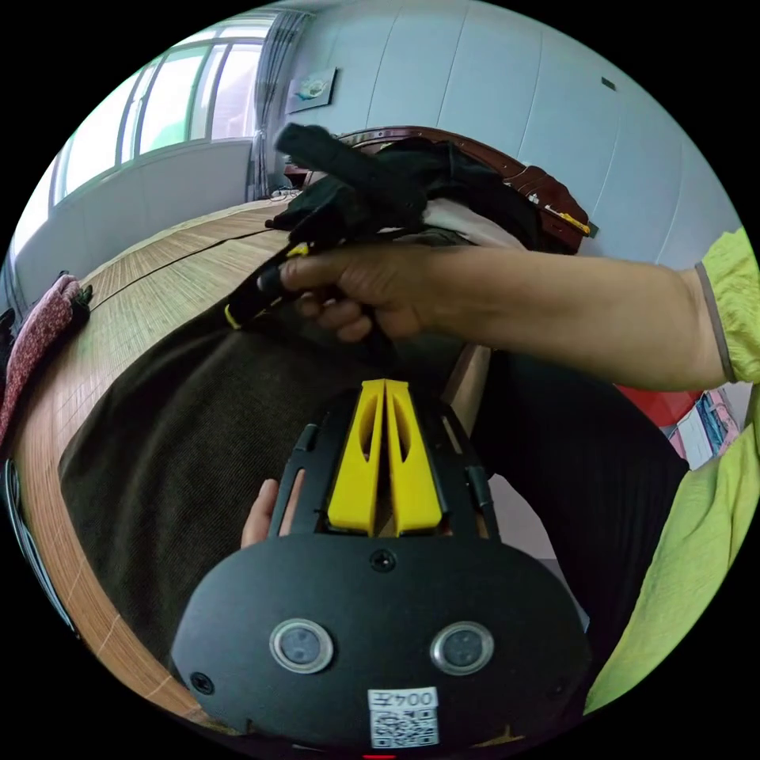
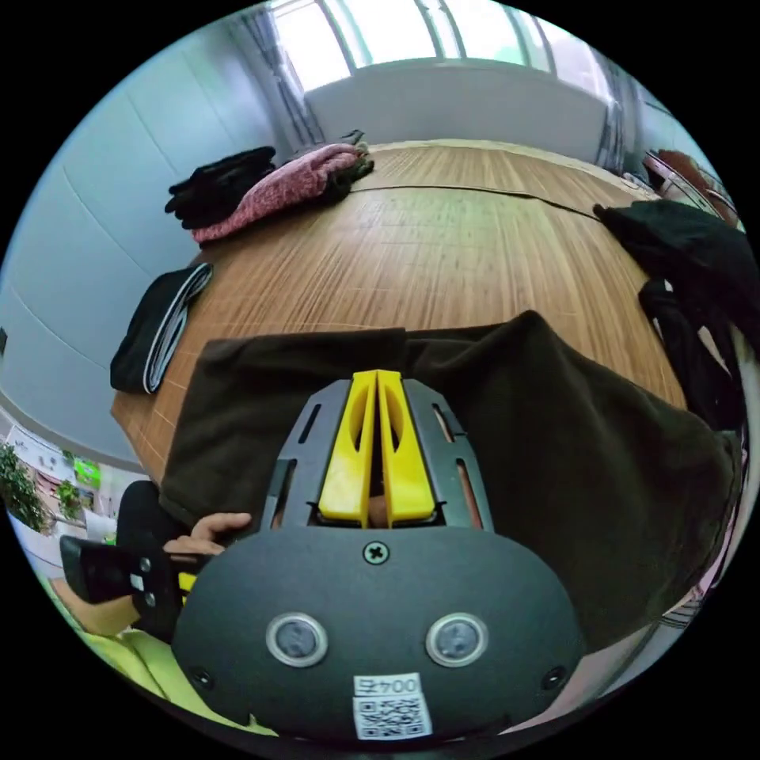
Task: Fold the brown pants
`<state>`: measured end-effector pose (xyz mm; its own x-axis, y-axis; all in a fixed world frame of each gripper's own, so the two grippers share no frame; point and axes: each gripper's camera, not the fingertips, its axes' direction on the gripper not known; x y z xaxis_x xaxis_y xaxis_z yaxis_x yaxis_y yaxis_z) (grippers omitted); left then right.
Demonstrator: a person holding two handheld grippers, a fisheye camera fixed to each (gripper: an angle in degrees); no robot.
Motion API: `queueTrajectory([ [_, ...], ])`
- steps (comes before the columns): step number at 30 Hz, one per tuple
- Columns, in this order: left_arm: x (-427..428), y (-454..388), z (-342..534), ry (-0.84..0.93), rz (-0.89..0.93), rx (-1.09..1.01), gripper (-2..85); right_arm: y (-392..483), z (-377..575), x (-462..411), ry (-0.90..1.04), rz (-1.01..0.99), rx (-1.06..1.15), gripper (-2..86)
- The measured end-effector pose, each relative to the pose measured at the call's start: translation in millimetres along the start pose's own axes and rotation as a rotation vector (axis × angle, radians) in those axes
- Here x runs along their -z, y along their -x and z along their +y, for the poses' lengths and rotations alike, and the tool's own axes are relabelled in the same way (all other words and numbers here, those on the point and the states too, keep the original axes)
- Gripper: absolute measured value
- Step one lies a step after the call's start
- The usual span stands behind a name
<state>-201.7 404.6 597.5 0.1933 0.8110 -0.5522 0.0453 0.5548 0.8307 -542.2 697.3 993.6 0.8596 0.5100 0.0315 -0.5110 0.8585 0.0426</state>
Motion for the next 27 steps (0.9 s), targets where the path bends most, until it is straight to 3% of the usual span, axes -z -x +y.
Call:
queueTrajectory([
  [4,-1,1,1,-0.005,0.0,0.007,0.0,-6,35,50,-0.133,0.004,0.008,-0.6],
  [8,-1,3,-3,0.013,0.006,0.016,0.1,-21,74,20,0.073,0.041,0.009,-0.5],
  [12,31,4,-10,-0.057,0.043,0.061,0.1,-32,116,76,-0.122,-0.093,-0.126,-0.6],
  [16,82,22,23,-0.182,-0.082,0.228,0.1,-20,149,84,-0.172,-0.151,-0.095,-0.5],
  [18,75,40,45,-0.087,-0.122,0.299,0.1,-12,155,52,-0.018,-0.113,-0.062,-0.5],
  [20,74,55,62,-0.003,-0.098,0.355,0.1,-19,159,60,-0.071,-0.148,-0.119,-0.6],
  [24,121,65,78,-0.201,-0.168,0.45,0.0,-8,163,97,-0.226,-0.11,-0.107,-0.7],
  [27,119,90,97,-0.114,-0.233,0.569,0.0,-2,158,78,-0.167,-0.188,-0.114,-0.7],
])
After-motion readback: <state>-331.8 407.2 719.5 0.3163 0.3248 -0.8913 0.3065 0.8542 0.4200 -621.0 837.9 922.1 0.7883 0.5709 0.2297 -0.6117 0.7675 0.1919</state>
